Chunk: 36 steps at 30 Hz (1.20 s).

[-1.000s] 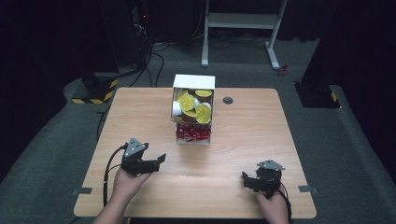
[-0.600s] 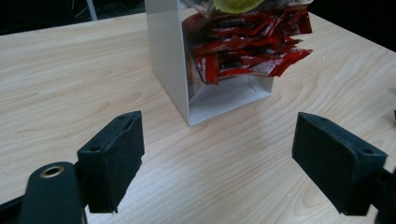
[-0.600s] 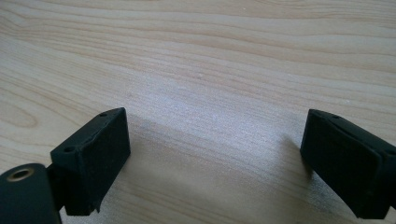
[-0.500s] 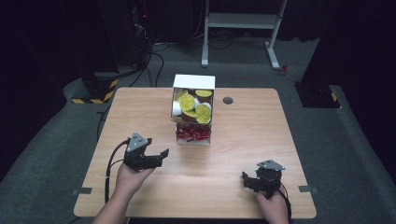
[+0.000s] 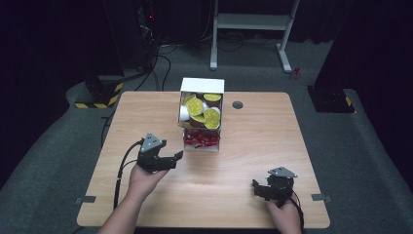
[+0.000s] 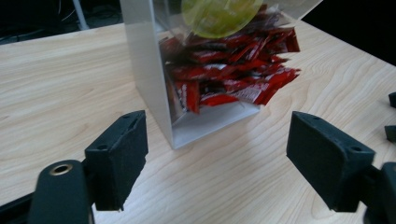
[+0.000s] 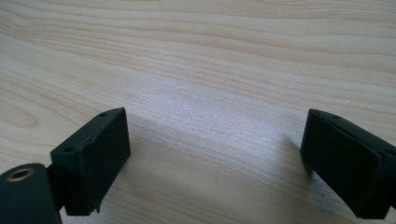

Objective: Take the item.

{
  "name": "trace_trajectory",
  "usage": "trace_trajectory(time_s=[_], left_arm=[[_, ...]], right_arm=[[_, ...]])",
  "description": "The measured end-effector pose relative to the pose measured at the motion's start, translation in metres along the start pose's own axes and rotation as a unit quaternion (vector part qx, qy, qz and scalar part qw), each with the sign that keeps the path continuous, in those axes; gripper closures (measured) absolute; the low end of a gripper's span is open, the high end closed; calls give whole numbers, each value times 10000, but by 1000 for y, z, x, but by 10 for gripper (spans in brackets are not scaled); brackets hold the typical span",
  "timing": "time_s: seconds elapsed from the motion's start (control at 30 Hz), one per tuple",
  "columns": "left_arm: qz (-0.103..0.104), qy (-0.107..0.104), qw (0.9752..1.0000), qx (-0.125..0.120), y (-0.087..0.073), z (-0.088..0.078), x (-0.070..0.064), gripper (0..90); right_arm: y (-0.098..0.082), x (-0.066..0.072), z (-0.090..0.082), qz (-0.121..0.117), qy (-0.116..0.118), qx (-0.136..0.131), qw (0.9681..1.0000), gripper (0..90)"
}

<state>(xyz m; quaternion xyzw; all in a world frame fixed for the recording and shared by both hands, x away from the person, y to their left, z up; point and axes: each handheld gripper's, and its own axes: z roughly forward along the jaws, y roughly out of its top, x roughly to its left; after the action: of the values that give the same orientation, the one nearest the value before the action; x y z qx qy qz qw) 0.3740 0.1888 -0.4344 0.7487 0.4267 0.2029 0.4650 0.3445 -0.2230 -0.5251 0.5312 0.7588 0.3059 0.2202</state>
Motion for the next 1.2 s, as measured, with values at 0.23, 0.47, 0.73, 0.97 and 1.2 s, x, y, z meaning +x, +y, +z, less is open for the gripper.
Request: trace_trajectory(time_s=[0.23, 0.47, 0.73, 0.97, 1.2], left_arm=[[38, 57, 10000, 22, 8, 12, -6, 229], [51, 122, 9999, -102, 13, 21, -8, 278], [181, 148, 9997, 87, 17, 34, -10, 341], [305, 263, 9990, 208, 21, 47, -11, 385], [329, 331, 9986, 228, 20, 54, -9, 483]], right_arm=[[0, 0, 0, -1, 0, 0, 10000, 82], [0, 0, 0, 0, 0, 0, 10000, 82], [0, 0, 0, -7, 6, 0, 10000, 82], [0, -1, 0, -85, 42, -16, 10000, 82], [-1, 0, -1, -81, 80, -7, 9999, 83]])
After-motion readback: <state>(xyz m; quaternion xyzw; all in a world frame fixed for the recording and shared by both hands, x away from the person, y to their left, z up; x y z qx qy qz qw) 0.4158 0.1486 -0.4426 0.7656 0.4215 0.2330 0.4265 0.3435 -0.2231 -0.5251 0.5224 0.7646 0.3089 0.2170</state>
